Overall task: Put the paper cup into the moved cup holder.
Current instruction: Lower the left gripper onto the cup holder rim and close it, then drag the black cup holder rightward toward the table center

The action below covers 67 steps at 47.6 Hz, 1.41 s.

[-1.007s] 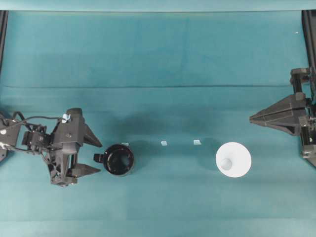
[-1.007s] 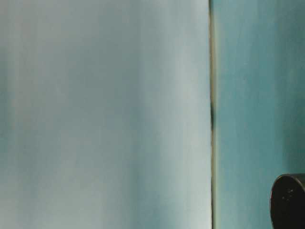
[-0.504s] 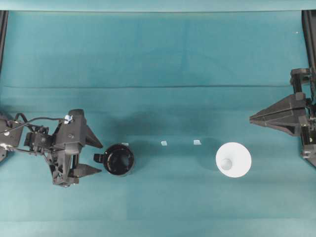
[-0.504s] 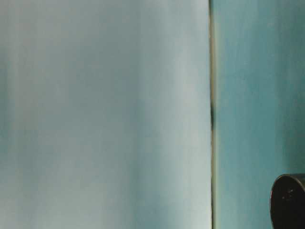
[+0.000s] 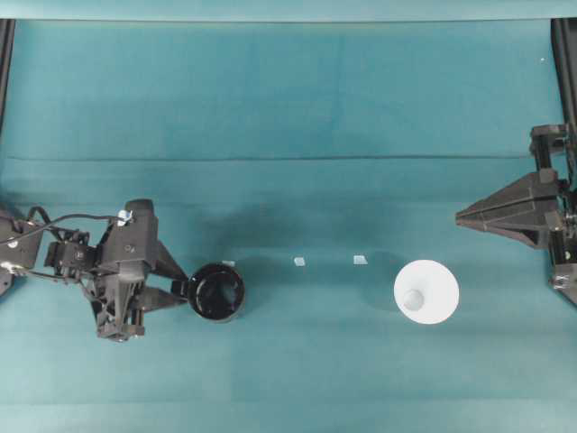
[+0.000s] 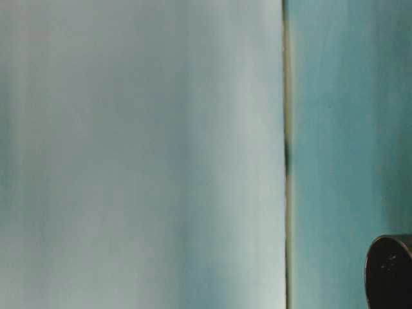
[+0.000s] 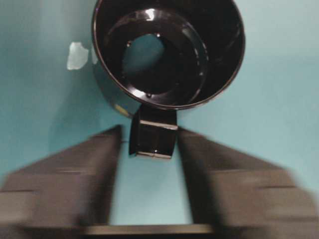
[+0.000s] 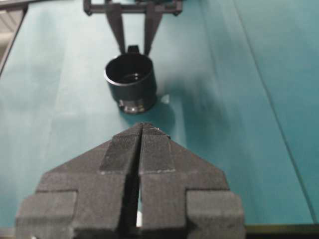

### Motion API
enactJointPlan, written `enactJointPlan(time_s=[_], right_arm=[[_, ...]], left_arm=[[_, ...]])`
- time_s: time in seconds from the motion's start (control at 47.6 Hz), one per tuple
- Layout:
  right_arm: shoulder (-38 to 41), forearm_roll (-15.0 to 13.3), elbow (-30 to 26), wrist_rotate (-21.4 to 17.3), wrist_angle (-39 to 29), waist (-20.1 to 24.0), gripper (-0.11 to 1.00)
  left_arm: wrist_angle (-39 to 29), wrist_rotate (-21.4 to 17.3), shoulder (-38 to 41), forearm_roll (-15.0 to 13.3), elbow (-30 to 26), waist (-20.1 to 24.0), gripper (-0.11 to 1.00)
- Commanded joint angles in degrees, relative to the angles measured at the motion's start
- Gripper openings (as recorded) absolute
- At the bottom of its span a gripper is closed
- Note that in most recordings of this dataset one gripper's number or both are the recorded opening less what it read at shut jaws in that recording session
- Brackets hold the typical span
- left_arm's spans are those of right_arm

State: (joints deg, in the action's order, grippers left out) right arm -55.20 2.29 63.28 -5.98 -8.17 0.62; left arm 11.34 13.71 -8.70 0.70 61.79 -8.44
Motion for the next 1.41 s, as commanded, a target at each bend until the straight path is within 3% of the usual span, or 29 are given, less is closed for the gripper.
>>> enactJointPlan(time_s=[0.0,0.063,0.336,0.609,0.986,1.385], right_arm=[[0.4,0.1,-1.4,-0.4,0.3,0.1,-0.06],[0.4,0.1,-1.4,-0.4,0.3,0.2,-0.06],[0.4,0.1,-1.4,-0.5,0.2,0.2,-0.05],[0.4,0.1,-1.4,-0.5,0.3,0.2,-0.06],[0.4,0.1,-1.4,-0.6,0.2,0.2,-0.06],[0.4,0.1,-1.4,-0.6,-1.4,0.2,-0.06]], left_arm=[[0.5,-0.1,-0.1,0.2,-0.6,-0.1,0.28],[0.5,-0.4,-0.1,0.2,-0.7,-0.1,0.2],[1.8,-1.3,-0.1,0.2,-1.1,-0.1,0.2],[1.8,-6.0,0.0,0.1,-4.6,0.2,0.2],[5.7,-10.0,0.2,0.1,-9.3,4.3,0.2],[7.8,-14.6,6.9,0.1,-17.2,8.0,0.2]])
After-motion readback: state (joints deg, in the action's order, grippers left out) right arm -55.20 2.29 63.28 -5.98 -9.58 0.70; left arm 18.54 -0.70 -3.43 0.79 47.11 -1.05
